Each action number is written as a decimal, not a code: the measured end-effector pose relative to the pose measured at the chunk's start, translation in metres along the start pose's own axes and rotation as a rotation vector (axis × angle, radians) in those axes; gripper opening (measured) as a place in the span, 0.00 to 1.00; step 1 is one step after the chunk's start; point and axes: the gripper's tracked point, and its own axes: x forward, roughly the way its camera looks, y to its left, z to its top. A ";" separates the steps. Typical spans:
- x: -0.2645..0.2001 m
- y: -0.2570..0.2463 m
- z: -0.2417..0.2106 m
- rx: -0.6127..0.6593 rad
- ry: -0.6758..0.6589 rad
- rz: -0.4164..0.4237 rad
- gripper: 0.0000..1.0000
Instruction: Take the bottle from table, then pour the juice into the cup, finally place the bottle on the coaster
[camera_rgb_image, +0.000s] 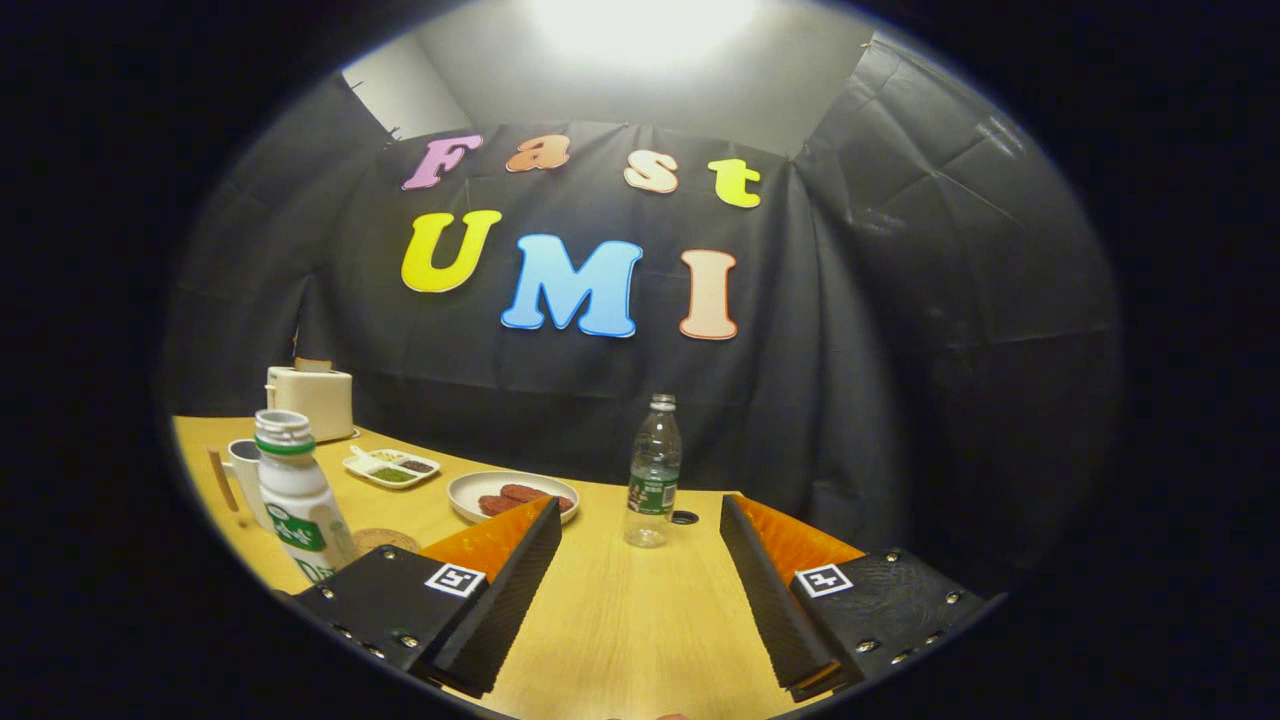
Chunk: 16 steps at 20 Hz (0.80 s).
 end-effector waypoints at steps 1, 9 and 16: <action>-0.006 0.010 0.009 0.032 -0.008 0.021 0.97; -0.053 0.044 0.035 0.090 0.011 0.057 0.97; -0.087 0.091 0.018 0.130 0.035 0.152 0.97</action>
